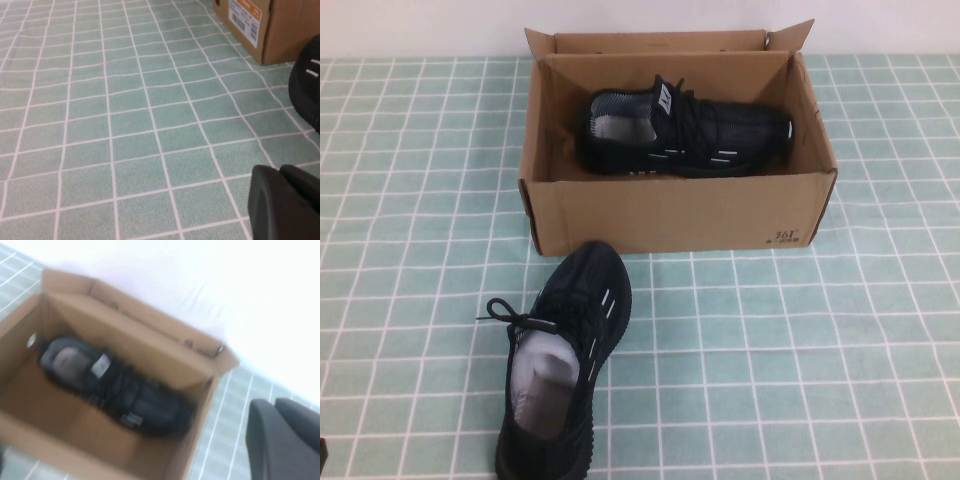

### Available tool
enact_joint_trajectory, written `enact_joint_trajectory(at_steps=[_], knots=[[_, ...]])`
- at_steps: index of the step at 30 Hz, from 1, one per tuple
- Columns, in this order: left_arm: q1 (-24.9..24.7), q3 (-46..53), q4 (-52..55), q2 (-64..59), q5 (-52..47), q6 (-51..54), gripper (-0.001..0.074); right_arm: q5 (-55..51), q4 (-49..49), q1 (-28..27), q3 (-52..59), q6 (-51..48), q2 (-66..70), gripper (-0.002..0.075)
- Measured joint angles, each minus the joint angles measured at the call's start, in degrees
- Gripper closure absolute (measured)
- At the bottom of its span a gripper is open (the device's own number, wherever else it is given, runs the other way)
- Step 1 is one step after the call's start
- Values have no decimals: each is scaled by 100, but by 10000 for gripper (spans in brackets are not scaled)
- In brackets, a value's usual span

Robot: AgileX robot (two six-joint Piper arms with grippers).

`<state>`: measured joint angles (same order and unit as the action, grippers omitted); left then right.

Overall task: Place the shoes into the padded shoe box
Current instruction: Pick up the shoe from the table

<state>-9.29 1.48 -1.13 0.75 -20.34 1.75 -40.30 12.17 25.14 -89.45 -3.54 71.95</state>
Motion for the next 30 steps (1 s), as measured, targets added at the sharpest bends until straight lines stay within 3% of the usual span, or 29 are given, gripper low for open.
enact_joint_trajectory(at_steps=[4, 10, 25, 30], knots=[[0, 0, 0, 0, 0, 0, 741, 422, -221, 0, 1572, 11, -896, 733], [0, 0, 0, 0, 0, 0, 741, 739, -600, 0, 2898, 151, -1908, 734], [0, 0, 0, 0, 0, 0, 741, 453, -636, 27, 3090, 165, -1999, 734], [0, 0, 0, 0, 0, 0, 741, 390, -162, 82, 3090, 53, -2192, 734]])
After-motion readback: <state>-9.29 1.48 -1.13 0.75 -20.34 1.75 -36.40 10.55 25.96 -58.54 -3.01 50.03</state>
